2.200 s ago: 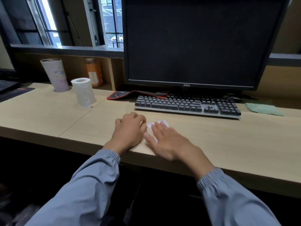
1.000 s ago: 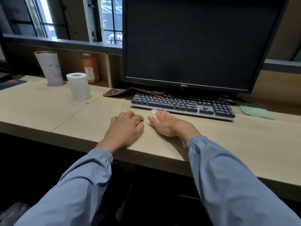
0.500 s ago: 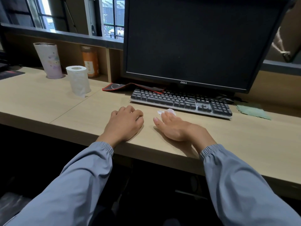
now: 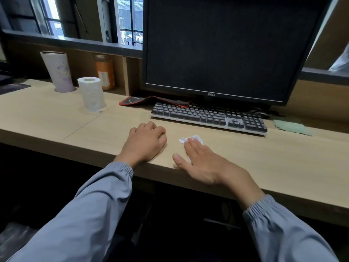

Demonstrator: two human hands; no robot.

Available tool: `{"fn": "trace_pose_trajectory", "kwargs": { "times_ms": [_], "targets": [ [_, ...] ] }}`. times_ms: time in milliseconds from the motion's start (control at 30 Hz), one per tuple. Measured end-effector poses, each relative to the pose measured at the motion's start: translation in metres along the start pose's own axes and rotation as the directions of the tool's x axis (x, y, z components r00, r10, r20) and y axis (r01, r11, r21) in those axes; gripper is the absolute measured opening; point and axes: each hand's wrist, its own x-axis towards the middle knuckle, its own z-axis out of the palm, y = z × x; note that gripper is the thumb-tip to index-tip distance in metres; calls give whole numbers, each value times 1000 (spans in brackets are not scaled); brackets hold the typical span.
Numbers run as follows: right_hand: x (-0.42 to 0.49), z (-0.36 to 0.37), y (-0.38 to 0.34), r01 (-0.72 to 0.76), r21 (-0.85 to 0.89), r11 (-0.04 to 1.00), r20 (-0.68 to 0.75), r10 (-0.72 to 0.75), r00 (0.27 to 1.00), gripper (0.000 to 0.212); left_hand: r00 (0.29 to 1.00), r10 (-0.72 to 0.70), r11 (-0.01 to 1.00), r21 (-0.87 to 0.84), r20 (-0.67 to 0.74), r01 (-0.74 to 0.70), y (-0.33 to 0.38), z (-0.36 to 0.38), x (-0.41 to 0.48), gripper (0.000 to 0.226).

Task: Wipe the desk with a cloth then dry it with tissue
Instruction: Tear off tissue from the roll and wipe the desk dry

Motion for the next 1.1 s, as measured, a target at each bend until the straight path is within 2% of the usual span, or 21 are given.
{"fn": "trace_pose_trajectory", "kwargs": {
  "times_ms": [133, 267, 467, 633, 867, 1000, 1100],
  "targets": [
    [-28, 12, -6, 68, -73, 995, -64, -73, 995, 106, 1000, -4, 1000, -8, -4, 4, -1, 1, 1, 42],
    [-28, 13, -10, 70, -186, 980, -113, -92, 989, 115, 1000, 0, 1000, -13, 3, 0, -2, 1, 1, 41],
    [-59, 31, -24, 97, -228, 969, -198, -143, 970, 106, 1000, -6, 1000, -17, 2, 6, -1, 2, 1, 42],
    [-44, 32, -27, 96, -242, 966, -234, -154, 960, 98, 1000, -12, 1000, -6, 4, 12, 0, 1, 0, 42],
    [-72, 47, -5, 175, -214, 961, -318, -238, 918, 70, 1000, 6, 1000, -10, 15, -6, -2, 1, 0, 45],
    [-93, 53, 24, 165, -229, 959, -318, -234, 919, 72, 1000, 14, 1000, 0, 17, -14, 0, -1, 0, 44],
    [-90, 51, 17, 135, -237, 962, -334, -211, 919, 72, 1000, 5, 1000, 11, 16, -5, 4, -1, 0, 43]
  ]
}}
